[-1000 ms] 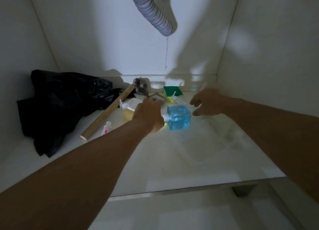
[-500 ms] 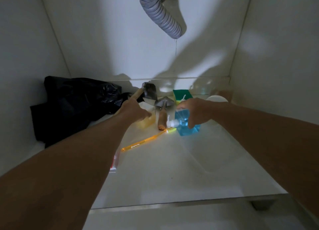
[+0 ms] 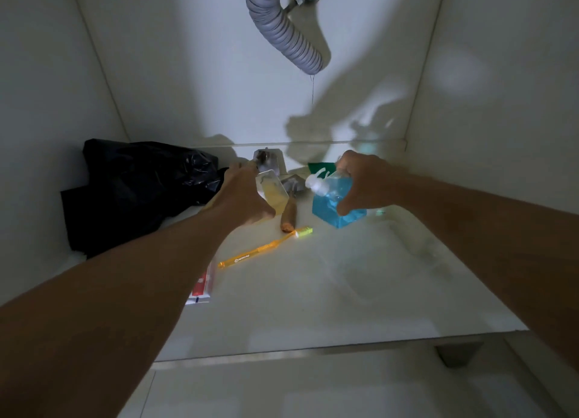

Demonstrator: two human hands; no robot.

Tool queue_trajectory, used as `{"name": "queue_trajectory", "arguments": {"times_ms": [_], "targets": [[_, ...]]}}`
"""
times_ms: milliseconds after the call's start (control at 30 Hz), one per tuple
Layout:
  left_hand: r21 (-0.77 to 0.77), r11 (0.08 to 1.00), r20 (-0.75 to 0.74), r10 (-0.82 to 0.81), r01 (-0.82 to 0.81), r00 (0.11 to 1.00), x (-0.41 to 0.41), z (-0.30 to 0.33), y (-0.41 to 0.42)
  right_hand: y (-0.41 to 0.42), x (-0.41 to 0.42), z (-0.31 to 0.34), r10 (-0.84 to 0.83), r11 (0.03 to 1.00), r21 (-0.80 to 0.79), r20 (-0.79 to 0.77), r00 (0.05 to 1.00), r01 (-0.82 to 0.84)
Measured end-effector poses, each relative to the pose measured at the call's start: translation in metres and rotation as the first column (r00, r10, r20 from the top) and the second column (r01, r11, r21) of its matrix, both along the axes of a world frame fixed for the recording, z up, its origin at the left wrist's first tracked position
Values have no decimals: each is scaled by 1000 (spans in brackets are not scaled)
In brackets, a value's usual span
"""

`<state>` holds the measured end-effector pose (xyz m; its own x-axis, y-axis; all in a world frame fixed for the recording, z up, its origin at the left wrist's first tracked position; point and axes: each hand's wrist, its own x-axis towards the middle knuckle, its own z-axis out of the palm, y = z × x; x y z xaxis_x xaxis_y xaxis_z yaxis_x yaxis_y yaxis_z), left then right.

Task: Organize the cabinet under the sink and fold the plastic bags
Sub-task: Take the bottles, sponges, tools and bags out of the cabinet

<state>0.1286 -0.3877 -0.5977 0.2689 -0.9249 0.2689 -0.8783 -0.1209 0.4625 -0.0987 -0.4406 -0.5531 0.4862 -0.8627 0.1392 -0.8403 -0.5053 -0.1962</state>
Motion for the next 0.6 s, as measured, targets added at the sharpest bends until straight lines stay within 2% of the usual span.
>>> {"name": "queue_trajectory", "arguments": {"times_ms": [133, 233, 333, 500, 600], "targets": [[-48, 994, 90, -97, 102, 991, -16, 23, 39, 30, -15, 23, -63, 997, 54, 141, 988, 56], [-42, 984, 139, -164, 171, 977, -28, 36, 74, 66, -28, 42, -70, 991, 119, 139, 988, 54], [3, 972, 189, -232, 236, 954, -36, 43, 112, 105, -40, 56, -88, 965, 258, 144, 986, 49], [73, 934, 300, -355, 349, 886, -60, 41, 179, 167, -58, 59, -49, 921, 385, -22, 999, 54], [120, 925, 263, -380, 361, 887, -73, 25, 212, 193, -65, 39, 12, 851, 524, -101, 995, 43]]}}
